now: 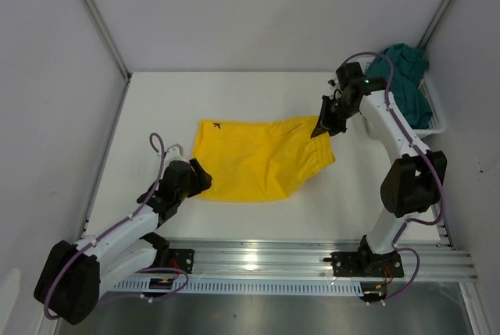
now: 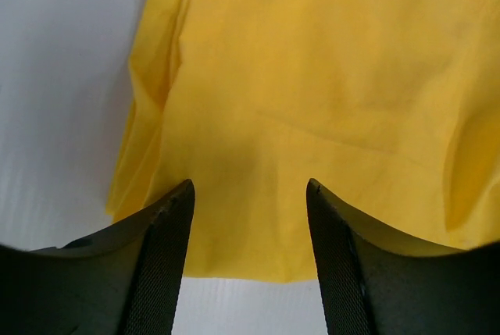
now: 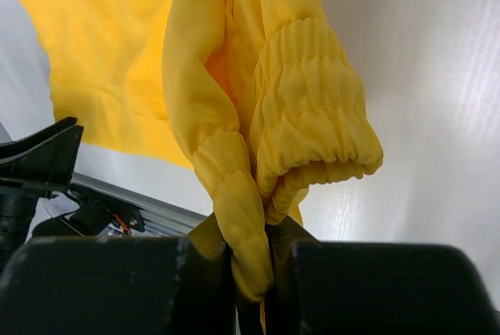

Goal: Fold and stack the shorts
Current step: Fold the shorts

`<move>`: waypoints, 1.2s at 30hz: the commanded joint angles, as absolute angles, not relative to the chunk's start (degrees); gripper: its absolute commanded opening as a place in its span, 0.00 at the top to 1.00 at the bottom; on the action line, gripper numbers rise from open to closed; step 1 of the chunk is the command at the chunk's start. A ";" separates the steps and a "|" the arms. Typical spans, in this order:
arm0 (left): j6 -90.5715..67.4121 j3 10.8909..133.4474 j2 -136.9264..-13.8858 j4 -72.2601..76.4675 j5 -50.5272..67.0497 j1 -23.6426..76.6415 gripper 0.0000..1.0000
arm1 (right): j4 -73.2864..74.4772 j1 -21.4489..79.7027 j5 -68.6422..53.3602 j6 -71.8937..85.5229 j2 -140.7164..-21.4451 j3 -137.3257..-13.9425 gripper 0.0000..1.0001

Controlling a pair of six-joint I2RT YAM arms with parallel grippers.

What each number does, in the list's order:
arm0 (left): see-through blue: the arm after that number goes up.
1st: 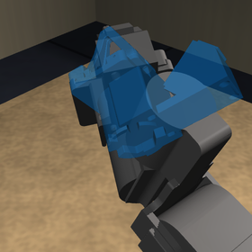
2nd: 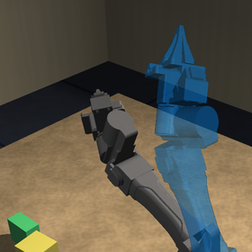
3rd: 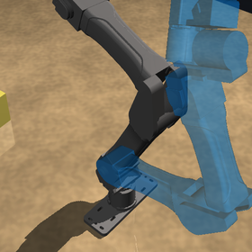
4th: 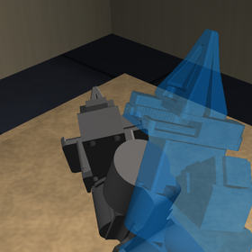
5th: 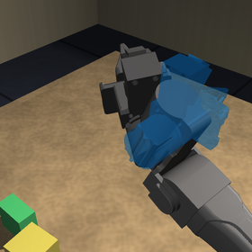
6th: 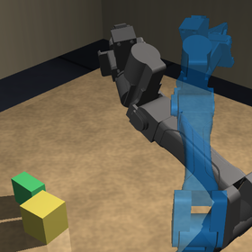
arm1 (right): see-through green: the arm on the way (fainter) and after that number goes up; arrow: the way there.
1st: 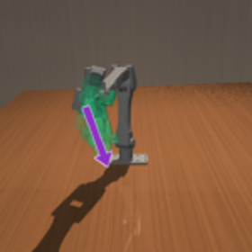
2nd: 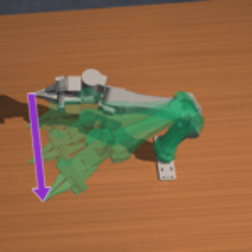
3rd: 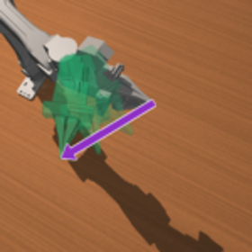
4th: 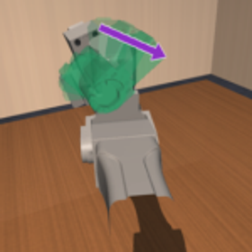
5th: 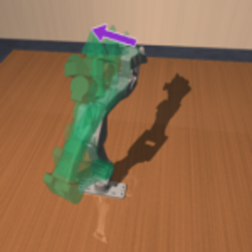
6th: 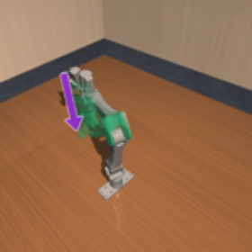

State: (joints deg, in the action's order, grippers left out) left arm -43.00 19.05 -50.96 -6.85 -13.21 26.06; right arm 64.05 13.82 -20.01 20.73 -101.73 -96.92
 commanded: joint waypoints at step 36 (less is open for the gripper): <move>-50.63 25.58 -78.13 18.02 -14.33 47.72 0.52 | 82.53 14.32 -4.05 25.57 -101.51 -116.01 1.00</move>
